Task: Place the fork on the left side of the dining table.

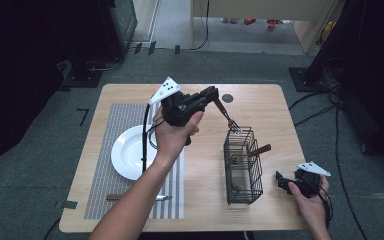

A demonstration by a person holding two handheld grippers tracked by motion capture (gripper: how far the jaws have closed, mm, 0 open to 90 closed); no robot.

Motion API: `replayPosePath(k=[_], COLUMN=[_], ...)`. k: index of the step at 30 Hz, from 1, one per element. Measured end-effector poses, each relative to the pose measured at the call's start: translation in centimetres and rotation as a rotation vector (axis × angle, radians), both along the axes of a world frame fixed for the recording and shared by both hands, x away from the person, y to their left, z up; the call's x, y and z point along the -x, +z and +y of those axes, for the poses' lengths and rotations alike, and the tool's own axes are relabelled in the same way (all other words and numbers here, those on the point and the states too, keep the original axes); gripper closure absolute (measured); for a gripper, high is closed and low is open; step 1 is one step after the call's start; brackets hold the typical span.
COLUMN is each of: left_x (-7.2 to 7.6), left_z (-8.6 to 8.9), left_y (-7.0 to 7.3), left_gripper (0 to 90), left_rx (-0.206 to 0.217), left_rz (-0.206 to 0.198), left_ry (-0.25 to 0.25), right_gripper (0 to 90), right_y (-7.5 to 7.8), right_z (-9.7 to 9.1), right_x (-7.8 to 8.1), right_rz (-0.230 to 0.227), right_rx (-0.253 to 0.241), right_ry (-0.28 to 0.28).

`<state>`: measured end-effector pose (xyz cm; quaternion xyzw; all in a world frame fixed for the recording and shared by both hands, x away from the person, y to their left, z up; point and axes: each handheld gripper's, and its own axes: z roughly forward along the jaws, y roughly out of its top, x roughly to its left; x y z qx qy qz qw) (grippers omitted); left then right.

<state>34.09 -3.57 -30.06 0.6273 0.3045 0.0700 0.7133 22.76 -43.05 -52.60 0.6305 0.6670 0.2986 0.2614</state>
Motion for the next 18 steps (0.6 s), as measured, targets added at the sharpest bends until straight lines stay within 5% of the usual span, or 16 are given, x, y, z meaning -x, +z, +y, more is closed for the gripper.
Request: replayPosePath(k=[6,18], left_x=[-0.4,-1.3], left_z=[1.8,5.3], left_y=[0.2,-0.4], left_gripper=[82.4,82.5], left_rx=[0.059,0.104], left_rz=[-0.005,-0.007], left_ry=[0.020,0.096], right_gripper=[9.7,9.7], right_y=[0.0,0.0], right_z=[0.0,0.0], right_x=[0.0,0.0], right_rz=[0.000,0.000], right_rx=[0.000,0.000], right_ry=[0.000,0.000])
